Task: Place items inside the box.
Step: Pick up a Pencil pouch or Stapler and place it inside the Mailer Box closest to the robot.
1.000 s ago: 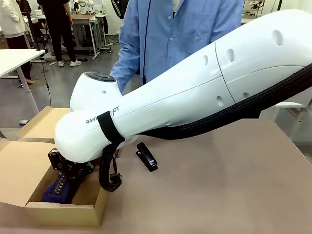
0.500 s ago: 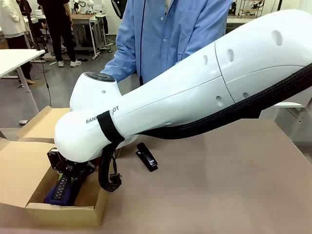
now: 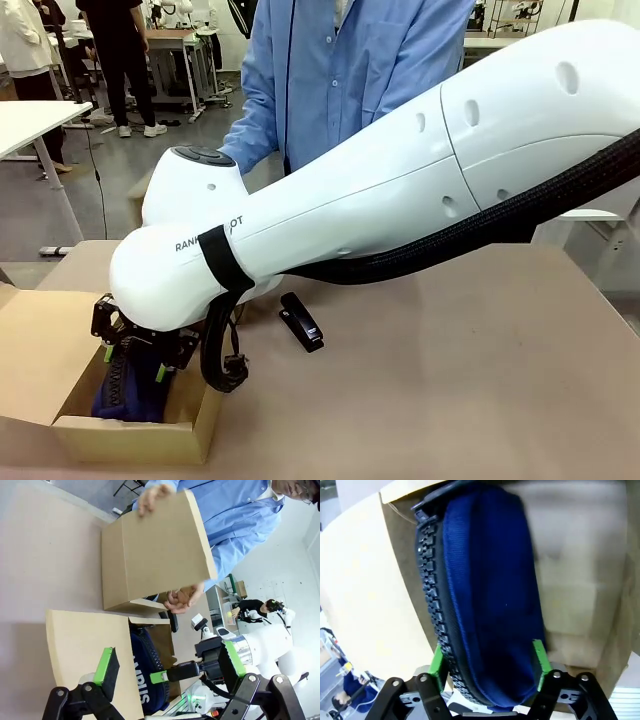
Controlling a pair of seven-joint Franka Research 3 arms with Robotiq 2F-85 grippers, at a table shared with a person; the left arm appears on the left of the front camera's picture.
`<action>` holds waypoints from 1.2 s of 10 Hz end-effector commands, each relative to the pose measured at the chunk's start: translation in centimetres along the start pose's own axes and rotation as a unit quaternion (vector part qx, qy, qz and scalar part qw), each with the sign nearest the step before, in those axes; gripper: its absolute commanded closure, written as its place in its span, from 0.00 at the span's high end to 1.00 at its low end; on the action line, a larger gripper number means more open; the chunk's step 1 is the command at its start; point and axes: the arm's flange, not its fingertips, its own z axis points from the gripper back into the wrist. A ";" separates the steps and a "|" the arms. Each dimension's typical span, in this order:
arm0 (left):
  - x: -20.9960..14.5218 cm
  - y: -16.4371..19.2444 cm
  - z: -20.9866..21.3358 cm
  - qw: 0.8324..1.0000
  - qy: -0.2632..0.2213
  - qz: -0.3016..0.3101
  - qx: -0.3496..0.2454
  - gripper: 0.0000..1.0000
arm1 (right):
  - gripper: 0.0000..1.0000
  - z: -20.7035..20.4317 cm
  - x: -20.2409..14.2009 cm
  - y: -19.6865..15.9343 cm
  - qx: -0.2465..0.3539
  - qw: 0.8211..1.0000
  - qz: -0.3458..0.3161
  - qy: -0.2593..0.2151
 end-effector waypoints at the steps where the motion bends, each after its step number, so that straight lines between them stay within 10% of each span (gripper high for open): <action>1: -0.1 0.1 -0.1 1.000 -0.010 -0.010 -0.012 1.00 | 1.00 0.8 -0.4 0.3 0.002 1.000 0.000 0.007; 6: -0.1 0.1 -0.1 1.000 -0.010 -0.010 -0.012 1.00 | 1.00 7.9 -4.1 -3.3 0.000 0.983 0.122 0.139; 12: -0.1 0.1 -0.1 1.000 -0.010 -0.010 -0.012 1.00 | 1.00 15.9 -10.2 -21.5 0.072 0.966 0.179 0.170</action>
